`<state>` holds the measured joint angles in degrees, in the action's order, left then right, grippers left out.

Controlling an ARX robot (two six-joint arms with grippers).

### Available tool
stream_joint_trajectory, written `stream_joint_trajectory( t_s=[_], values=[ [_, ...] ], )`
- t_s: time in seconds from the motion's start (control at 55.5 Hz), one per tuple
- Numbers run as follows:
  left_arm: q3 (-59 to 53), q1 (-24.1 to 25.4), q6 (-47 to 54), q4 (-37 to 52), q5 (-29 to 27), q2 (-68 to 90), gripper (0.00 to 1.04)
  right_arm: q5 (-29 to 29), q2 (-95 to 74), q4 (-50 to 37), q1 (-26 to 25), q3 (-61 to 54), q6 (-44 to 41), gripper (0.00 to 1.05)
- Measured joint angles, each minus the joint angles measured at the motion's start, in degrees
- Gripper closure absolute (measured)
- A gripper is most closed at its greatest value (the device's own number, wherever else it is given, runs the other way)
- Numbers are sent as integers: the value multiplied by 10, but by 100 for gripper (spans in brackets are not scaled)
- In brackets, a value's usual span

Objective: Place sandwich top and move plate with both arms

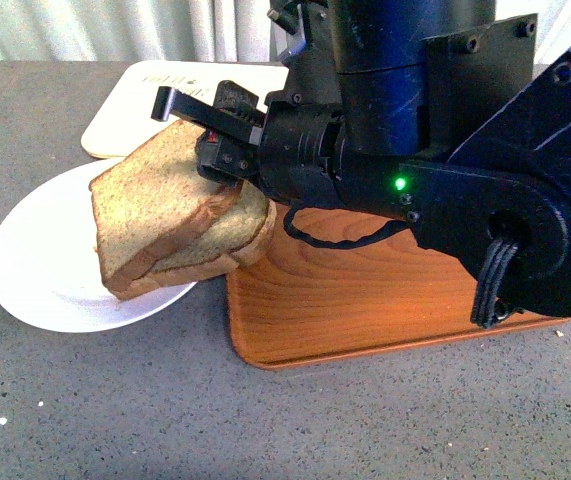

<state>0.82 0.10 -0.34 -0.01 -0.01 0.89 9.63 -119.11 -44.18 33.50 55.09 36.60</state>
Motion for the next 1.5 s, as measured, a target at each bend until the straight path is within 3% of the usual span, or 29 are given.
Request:
stream_joint_trajectory(
  t_s=[0.415, 0.667, 0.955, 0.992, 1.028, 1.082, 1.136, 1.262, 1.46, 1.496],
  values=[
    [0, 0, 0, 0, 0, 0, 9, -24, 121, 2, -44, -67, -34, 9],
    [0, 0, 0, 0, 0, 0, 9, -39, 263, 38, -70, -130, -123, 9],
    [0, 0, 0, 0, 0, 0, 9, -41, 283, 39, -73, -136, -143, 9],
    [0, 0, 0, 0, 0, 0, 9, -75, 282, 23, -68, -140, -162, 11],
    [0, 0, 0, 0, 0, 0, 9, -169, 282, -32, -64, -159, -197, 18],
    [0, 0, 0, 0, 1, 0, 9, -260, 292, -87, -67, -193, -257, 26],
    [0, 0, 0, 0, 0, 0, 9, -313, 314, -113, -83, -233, -294, 35],
    [0, 0, 0, 0, 0, 0, 9, -306, 375, -126, -123, -306, -337, 55],
    [0, 0, 0, 0, 0, 0, 9, -235, 495, -115, -191, -418, -358, 101],
    [0, 0, 0, 0, 0, 0, 9, -221, 517, -107, -201, -433, -361, 103]
  ],
)
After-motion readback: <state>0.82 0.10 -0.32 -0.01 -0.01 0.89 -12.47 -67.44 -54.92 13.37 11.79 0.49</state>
